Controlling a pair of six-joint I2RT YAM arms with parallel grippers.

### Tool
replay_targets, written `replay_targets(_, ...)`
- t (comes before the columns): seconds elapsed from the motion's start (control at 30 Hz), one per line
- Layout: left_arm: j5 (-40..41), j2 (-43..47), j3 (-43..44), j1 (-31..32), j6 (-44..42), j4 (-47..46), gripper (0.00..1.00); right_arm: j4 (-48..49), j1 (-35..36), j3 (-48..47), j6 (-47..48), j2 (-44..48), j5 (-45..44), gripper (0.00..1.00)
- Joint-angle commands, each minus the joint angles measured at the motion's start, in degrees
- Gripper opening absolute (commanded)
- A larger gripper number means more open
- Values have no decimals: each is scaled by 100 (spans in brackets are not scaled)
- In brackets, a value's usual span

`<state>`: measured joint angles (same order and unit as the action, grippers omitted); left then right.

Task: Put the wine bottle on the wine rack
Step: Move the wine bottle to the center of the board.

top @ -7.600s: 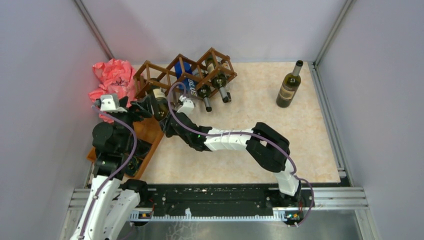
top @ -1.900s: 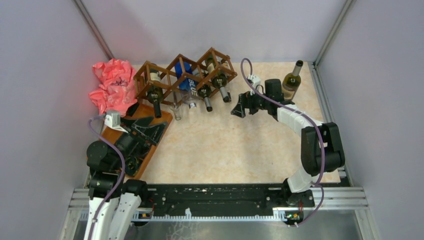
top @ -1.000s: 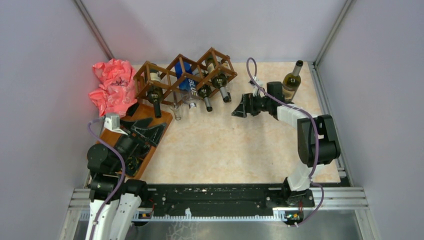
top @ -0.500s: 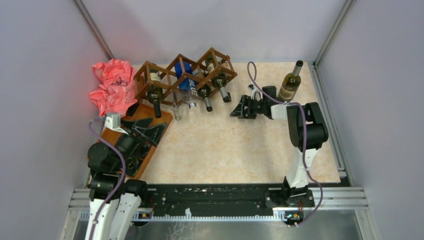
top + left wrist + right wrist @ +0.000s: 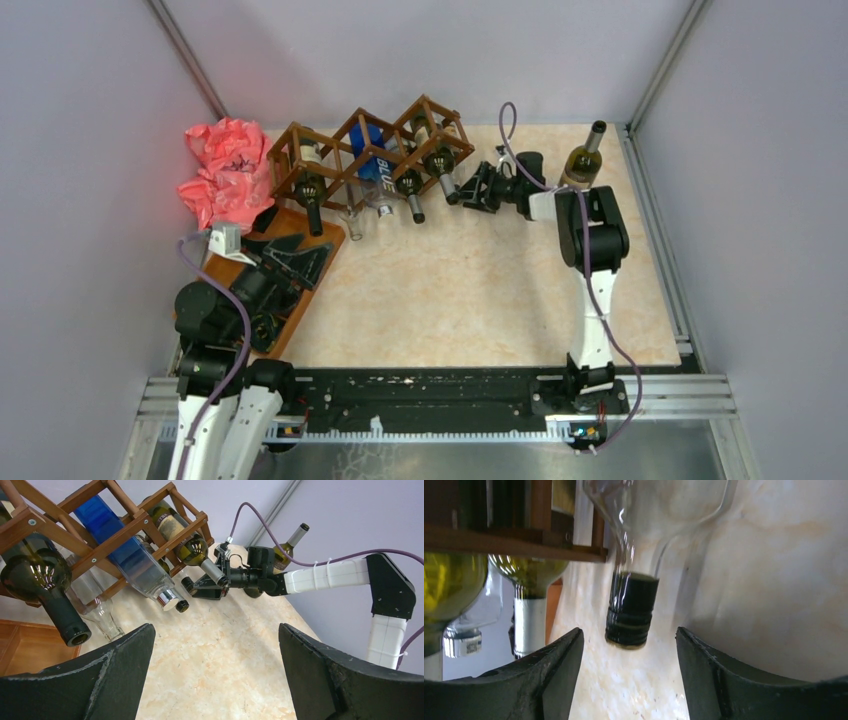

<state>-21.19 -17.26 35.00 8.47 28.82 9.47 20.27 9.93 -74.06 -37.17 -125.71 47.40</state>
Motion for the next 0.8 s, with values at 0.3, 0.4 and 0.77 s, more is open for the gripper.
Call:
replay_targets(0.3,109,-121,99,-26,5,-149,99,296,-18,-1081,-590,-937,140,55)
replay_targets(0.4,90,-129,29,-25,48,-236,99,287,-19,-1224,-655,-1058,177,55)
replay_targets(0.77,81,-129,-105,-29,128,-361,99,377,82,-1328,-861,-1280,292,38)
